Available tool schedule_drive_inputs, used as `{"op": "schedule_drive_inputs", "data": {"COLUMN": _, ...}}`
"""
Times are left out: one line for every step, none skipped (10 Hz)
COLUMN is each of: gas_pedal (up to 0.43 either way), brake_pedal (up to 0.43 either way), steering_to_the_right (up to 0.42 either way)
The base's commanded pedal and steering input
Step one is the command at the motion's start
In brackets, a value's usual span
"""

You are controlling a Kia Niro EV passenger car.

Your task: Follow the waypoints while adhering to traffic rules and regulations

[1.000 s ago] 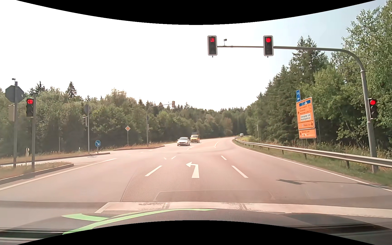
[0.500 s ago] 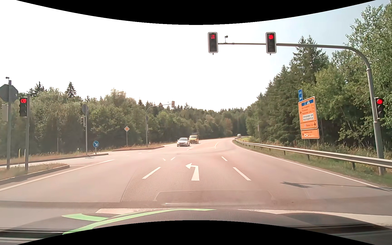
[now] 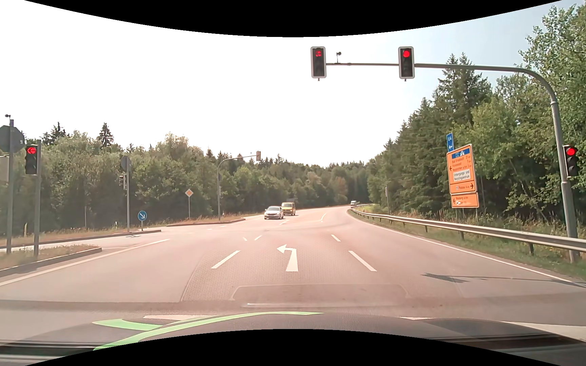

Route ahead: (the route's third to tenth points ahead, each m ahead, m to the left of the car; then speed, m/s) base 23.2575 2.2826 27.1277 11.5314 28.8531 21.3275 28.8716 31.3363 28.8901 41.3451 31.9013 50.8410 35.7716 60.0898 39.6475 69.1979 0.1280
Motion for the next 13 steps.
{"op": "schedule_drive_inputs", "data": {"gas_pedal": 0.000, "brake_pedal": 0.165, "steering_to_the_right": 0.005}}
{"op": "schedule_drive_inputs", "data": {"gas_pedal": 0.000, "brake_pedal": 0.165, "steering_to_the_right": 0.005}}
{"op": "schedule_drive_inputs", "data": {"gas_pedal": 0.000, "brake_pedal": 0.171, "steering_to_the_right": 0.005}}
{"op": "schedule_drive_inputs", "data": {"gas_pedal": 0.000, "brake_pedal": 0.177, "steering_to_the_right": 0.005}}
{"op": "schedule_drive_inputs", "data": {"gas_pedal": 0.000, "brake_pedal": 0.183, "steering_to_the_right": 0.005}}
{"op": "schedule_drive_inputs", "data": {"gas_pedal": 0.000, "brake_pedal": 0.189, "steering_to_the_right": 0.005}}
{"op": "schedule_drive_inputs", "data": {"gas_pedal": 0.000, "brake_pedal": 0.195, "steering_to_the_right": 0.005}}
{"op": "schedule_drive_inputs", "data": {"gas_pedal": 0.000, "brake_pedal": 0.195, "steering_to_the_right": 0.005}}
{"op": "schedule_drive_inputs", "data": {"gas_pedal": 0.000, "brake_pedal": 0.207, "steering_to_the_right": 0.005}}
{"op": "schedule_drive_inputs", "data": {"gas_pedal": 0.000, "brake_pedal": 0.207, "steering_to_the_right": 0.005}}
{"op": "schedule_drive_inputs", "data": {"gas_pedal": 0.000, "brake_pedal": 0.207, "steering_to_the_right": 0.005}}
{"op": "schedule_drive_inputs", "data": {"gas_pedal": 0.000, "brake_pedal": 0.207, "steering_to_the_right": 0.005}}
{"op": "schedule_drive_inputs", "data": {"gas_pedal": 0.000, "brake_pedal": 0.207, "steering_to_the_right": 0.005}}
